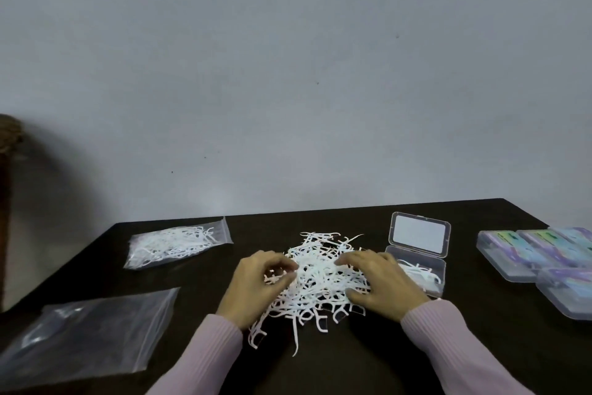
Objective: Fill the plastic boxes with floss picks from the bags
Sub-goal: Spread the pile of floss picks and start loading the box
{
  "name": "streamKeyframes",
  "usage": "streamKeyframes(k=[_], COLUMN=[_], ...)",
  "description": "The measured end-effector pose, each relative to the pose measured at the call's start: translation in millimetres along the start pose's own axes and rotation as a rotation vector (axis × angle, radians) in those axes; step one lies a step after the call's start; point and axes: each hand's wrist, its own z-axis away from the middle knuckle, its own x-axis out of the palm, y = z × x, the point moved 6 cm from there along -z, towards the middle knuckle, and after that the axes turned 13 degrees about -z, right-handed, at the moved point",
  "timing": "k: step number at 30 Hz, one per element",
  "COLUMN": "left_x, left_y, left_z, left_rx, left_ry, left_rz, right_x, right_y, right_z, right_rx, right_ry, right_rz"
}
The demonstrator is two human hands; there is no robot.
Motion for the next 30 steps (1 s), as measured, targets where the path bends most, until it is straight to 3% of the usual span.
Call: streamKeyframes(k=[6, 21, 26, 30], left_x=[9.9, 12.5, 7.1, 6.1], left_y=[-2.7, 10.2, 3.1, 4.7], left_z=[16.2, 12.3, 10.7, 9.8], left_rx=[-0.052, 0.112, 0.025, 0.015], left_ry=[-0.229, 0.037, 0.126, 0.15], left_rz=[-0.209, -0.277, -0.116, -0.046], right_x=[11.6, 1.5, -14.2, -18.7], right_y=[-5.9, -14.1, -5.8, -0.3], right_z=[-13.1, -9.2, -3.7, -1.9], right_rx=[-0.03, -0.117, -0.083, -0.046], right_ry=[-0.037, 0.093, 0.268, 0.298], right_rz=[0.068, -0.038, -0.271, -0.341])
